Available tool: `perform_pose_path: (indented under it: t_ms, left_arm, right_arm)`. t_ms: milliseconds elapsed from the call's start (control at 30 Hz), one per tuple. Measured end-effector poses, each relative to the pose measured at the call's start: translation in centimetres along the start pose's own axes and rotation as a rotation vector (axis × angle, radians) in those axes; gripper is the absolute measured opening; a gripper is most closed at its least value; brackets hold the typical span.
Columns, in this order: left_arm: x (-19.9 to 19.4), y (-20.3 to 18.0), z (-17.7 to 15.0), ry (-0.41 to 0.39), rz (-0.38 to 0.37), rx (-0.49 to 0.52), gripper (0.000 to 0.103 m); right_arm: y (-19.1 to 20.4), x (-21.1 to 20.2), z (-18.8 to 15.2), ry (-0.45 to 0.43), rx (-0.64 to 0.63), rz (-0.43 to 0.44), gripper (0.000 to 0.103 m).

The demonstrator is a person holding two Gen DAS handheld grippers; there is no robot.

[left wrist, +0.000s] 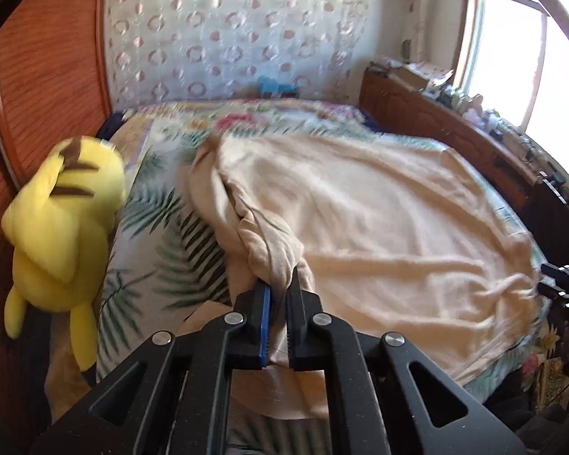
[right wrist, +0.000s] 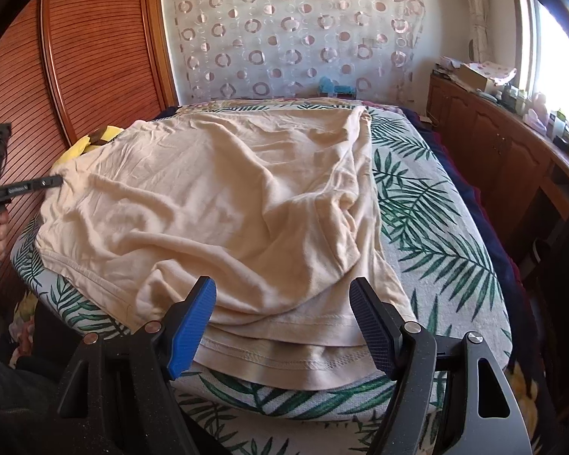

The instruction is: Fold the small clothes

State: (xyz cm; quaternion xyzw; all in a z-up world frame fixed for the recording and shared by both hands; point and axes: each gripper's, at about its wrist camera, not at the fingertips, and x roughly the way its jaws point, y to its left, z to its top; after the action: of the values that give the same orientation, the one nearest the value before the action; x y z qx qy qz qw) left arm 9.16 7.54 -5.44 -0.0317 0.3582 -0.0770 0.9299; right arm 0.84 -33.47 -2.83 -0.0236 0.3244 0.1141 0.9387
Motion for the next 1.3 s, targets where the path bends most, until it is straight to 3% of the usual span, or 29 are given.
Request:
perform_pose_path:
  t_ms: [200, 467, 633, 767, 800, 867, 933, 967, 1033, 1300]
  left_arm:
    - [-1.9, -8.4, 4.1, -0.082, -0.167, 0.123, 0.007]
    - [-1.6, -19.4, 7.7, -0.082, -0.370, 0.301, 0.007]
    - [-1.2, -23.8, 8.0, -0.056, -0.431, 0.382, 0.007]
    - [0.1, -25.3, 7.8, -0.007, -0.421, 0.417, 0.007]
    - [0.1, -25.4, 7.7, 0.001, -0.426, 0.418, 0.009]
    - [-0.1, -25.2, 7.5, -0.006, -0.435, 0.421, 0.025]
    - [-0.6, -25.6, 7.5, -0.027, -0.439, 0.420, 0.051]
    - [-1.0, -25.6, 7.5, -0.034, -0.446, 0.420, 0.057]
    - [-1.6, -25.1, 7.4, -0.053, -0.449, 0.414, 0.078]
    - [-2.3, -20.5, 6.7, -0.083, -0.349, 0.357, 0.079]
  right_arm:
    - [-1.7, -1.4, -0.2, -0.028, 0.030, -0.011, 0.075]
    - [-3.6, -4.0, -0.4, -0.076, 0.057, -0.039, 0.075]
    - [-4.6, -5.2, -0.6, -0.101, 0.073, -0.053, 0.075]
    - [-5.5, -5.5, -0.9, -0.106, 0.083, -0.061, 0.075]
    - [-5.7, -5.5, -0.9, -0.105, 0.084, -0.063, 0.075]
    - [-6.1, -5.6, -1.0, -0.105, 0.085, -0.067, 0.075]
    - [-6.5, -5.5, -1.0, -0.104, 0.087, -0.071, 0.075]
    - [-6.6, -5.4, -1.0, -0.102, 0.089, -0.073, 0.075]
    - [-6.9, -5.3, -1.0, -0.100, 0.092, -0.075, 0.075]
    - [-6.2, -4.9, -0.1, -0.102, 0.062, -0.061, 0.075]
